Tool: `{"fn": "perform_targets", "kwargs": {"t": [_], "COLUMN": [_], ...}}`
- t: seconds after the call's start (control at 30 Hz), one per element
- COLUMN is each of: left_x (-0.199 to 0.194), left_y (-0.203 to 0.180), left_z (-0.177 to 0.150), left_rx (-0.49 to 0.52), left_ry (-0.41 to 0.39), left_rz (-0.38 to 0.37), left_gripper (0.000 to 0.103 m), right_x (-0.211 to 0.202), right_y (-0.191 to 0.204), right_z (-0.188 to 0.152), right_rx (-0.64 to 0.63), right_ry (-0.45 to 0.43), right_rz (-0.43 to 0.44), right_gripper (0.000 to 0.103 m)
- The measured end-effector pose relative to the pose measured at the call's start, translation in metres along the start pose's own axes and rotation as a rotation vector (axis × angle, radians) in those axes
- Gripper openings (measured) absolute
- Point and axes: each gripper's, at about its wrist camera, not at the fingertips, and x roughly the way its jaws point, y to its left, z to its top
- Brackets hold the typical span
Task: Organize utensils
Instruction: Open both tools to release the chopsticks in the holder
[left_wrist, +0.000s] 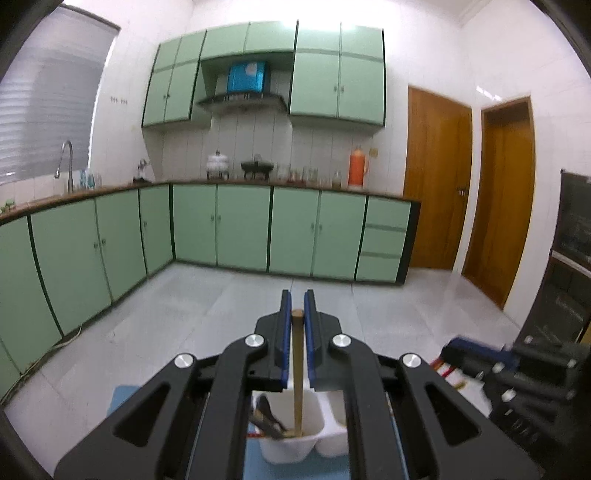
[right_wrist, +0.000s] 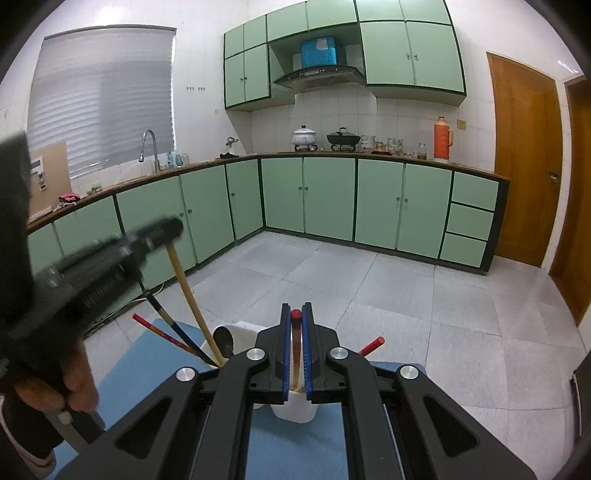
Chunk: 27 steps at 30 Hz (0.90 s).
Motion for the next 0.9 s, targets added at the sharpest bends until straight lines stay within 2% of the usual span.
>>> {"fn": "perform_targets", "kwargs": {"t": [0.07, 0.2, 0.3, 0.33, 0.4, 0.43, 0.5, 0.57, 0.73, 0.9], "left_x": [0.001, -0.016, -0.033, -0.041, -0.056, -0.065, -0.081, -0.096, -0.123, -0.150], "left_y": [0.007, 0.019, 0.024, 0.026, 0.026, 0.026, 0.026, 0.025, 0.023, 0.026], "left_z": [-0.003, -0.003, -0.004, -0.005, -0.008, -0.012, -0.020, -0.030, -0.057, -0.082], "left_rx": [-0.002, -0.015, -0.018, -0.017, -0.012, -0.006, 0.007, 0.015, 0.015, 0.004], "left_ry": [0.012, 0.000, -0.012, -0.016, -0.027, -0.029, -0.033, -0.025, 0.026, 0.078], "left_rz": [0.002, -0.006, -0.003, 0.000, -0.002, -0.001, 0.003, 0.004, -0.003, 0.006], "left_gripper": [0.010, 0.032, 0.041, 0.044, 0.060, 0.064, 0.078, 0.086, 0.094, 0.097], "right_x": [-0.002, -0.009, -0.022, -0.028, -0.042, -0.047, -0.060, -0.074, -0.101, -0.126], "right_y": [0.001, -0.004, -0.007, -0.007, -0.007, -0.006, -0.006, -0.003, 0.003, 0.009], "right_z": [-0.003, -0.002, -0.002, -0.003, -0.007, -0.008, -0.014, -0.022, -0.049, -0.076], "right_rx": [0.000, 0.021, 0.029, 0.028, 0.024, 0.026, 0.032, 0.041, 0.057, 0.079], "right_ry": [0.002, -0.013, -0.038, -0.048, -0.066, -0.074, -0.089, -0.093, -0.085, -0.056], "right_rz": [0.003, -0.004, -0.010, -0.014, -0.022, -0.025, -0.031, -0.034, -0.018, -0.005], "right_gripper": [0.006, 0.008, 0.009, 0.013, 0.025, 0.031, 0.034, 0.041, 0.050, 0.062]}}
